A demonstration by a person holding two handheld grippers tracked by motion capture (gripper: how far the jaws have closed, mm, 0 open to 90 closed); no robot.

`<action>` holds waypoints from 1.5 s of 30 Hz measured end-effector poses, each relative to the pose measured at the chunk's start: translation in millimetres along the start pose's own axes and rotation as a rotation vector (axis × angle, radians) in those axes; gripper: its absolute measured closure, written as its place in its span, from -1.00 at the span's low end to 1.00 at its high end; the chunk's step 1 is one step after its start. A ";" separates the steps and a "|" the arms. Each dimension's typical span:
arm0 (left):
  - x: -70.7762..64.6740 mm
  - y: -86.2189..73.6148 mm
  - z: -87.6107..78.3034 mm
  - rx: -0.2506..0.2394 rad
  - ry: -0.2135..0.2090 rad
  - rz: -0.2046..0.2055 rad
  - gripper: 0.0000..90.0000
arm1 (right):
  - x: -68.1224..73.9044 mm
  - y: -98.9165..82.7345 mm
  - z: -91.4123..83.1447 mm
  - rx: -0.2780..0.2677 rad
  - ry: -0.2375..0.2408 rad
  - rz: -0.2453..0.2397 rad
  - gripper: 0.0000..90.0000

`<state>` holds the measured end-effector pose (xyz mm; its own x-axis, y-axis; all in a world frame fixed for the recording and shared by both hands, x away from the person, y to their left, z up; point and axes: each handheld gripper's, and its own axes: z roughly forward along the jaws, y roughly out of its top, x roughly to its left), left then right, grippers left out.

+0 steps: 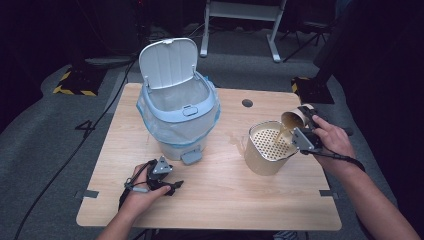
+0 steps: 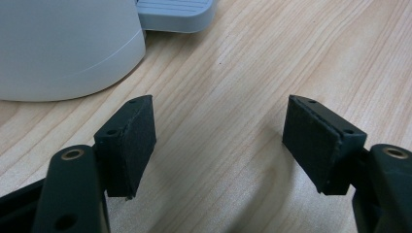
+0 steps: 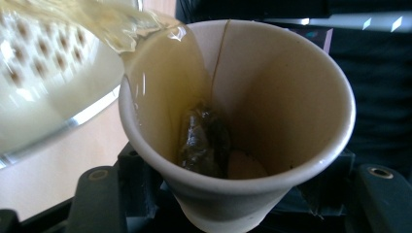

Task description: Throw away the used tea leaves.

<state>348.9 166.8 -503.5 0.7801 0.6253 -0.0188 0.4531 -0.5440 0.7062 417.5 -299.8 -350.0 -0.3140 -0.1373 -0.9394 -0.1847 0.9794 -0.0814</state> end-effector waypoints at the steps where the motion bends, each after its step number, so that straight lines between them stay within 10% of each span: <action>1: 0.1 0.0 0.0 0.001 0.000 0.001 -0.37 | 2.3 2.6 -0.1 0.016 -0.026 -0.059 -0.21; 9: 0.1 0.0 -0.1 0.001 0.000 0.001 -0.38 | 20.0 30.5 -7.6 0.150 -0.230 -0.600 -0.18; 17: 0.0 0.0 -0.1 0.001 0.001 0.000 -0.38 | 14.1 39.0 -13.6 0.175 -0.268 -0.718 -0.17; 38: 0.1 0.0 -0.1 0.000 0.001 0.000 -0.38 | 14.7 39.9 -15.4 0.143 -0.258 -0.636 -0.18; 40: 0.5 -0.5 -0.8 0.003 -0.003 0.000 -0.37 | 11.9 37.5 -15.5 0.117 -0.231 -0.551 -0.19; 45: 6.7 -3.9 -4.4 0.002 0.000 0.000 -0.37 | -2.8 21.2 -14.6 0.003 -0.095 -0.109 -0.21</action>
<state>350.5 175.6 -503.3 0.7802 0.6252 -0.0187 0.4537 -0.5451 0.7050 400.9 -280.9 -344.2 -0.2030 -0.2284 -0.9522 -0.2099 0.9600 -0.1855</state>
